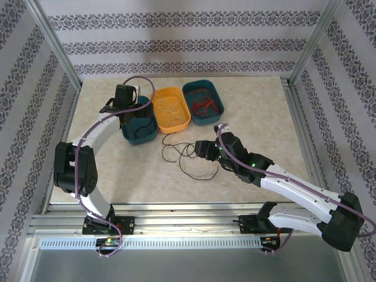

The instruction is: Untangle the cables

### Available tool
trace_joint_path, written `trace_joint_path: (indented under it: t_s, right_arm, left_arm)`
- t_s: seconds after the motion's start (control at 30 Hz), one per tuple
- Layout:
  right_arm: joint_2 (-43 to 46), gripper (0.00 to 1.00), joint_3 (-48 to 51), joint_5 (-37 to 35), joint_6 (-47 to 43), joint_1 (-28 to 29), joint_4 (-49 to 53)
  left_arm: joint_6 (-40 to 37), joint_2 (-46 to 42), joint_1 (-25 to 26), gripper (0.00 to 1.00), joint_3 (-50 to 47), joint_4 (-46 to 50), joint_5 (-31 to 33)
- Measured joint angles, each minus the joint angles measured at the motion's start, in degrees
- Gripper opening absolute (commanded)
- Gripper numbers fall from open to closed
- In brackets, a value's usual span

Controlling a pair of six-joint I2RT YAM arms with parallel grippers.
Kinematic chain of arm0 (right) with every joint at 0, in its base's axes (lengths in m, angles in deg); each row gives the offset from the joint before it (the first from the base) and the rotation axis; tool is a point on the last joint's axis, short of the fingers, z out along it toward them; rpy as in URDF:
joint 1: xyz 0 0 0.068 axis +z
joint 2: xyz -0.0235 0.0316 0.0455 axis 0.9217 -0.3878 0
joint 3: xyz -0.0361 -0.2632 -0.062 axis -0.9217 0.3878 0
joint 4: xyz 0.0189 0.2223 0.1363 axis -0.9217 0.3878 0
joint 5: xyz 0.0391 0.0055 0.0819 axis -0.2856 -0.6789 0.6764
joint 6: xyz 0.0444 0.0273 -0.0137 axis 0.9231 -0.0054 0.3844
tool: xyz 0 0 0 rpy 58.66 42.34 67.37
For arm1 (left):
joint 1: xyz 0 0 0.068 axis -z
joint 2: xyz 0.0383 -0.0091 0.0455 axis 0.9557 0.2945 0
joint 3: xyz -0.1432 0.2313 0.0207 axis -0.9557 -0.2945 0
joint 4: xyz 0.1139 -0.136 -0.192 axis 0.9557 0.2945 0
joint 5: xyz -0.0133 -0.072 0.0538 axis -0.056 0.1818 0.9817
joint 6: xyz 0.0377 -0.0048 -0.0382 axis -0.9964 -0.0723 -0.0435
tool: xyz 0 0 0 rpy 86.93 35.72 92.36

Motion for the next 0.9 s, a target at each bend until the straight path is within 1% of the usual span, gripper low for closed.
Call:
trace_joint_path:
  t_s: [0.17,0.33,0.47,0.57,0.6,0.7,0.8,0.9]
  right_arm:
    - [-1.14,0.66,-1.51,-2.36,0.24,0.0,3.96]
    - [-4.92,0.64,-3.04,-3.21,0.68,-0.39,6.95]
    - [-9.18,0.63,-3.93,-3.1,1.14,-0.37,8.09]
    - [-12.85,0.62,-5.22,-2.93,1.53,-0.76,8.39]
    - [-14.05,0.61,-5.68,-2.78,1.6,-1.05,8.39]
    - [-17.68,0.58,-6.97,-1.68,1.84,-2.36,8.09]
    - [-21.66,0.57,-8.09,-0.26,1.97,-3.67,7.48]
    - [-25.42,0.54,-9.22,1.01,1.95,-4.33,7.08]
  left_arm:
    - [0.83,-6.19,0.07,0.99,-4.57,1.51,-2.8]
    - [4.44,-15.54,1.38,0.99,-12.63,1.46,-6.16]
    - [7.61,-21.9,5.25,1.0,-20.33,0.79,-8.44]
    - [9.73,-24.96,9.75,1.0,-26.23,-1.18,-9.57]
    - [10.58,-25.81,11.28,0.97,-28.33,-2.01,-9.77]
    - [13.51,-27.78,15.13,0.79,-34.49,-5.46,-10.36]
    - [15.47,-27.89,17.46,0.73,-38.56,-8.81,-10.54]
    - [16.76,-26.64,18.21,0.64,-39.98,-11.43,-10.14]
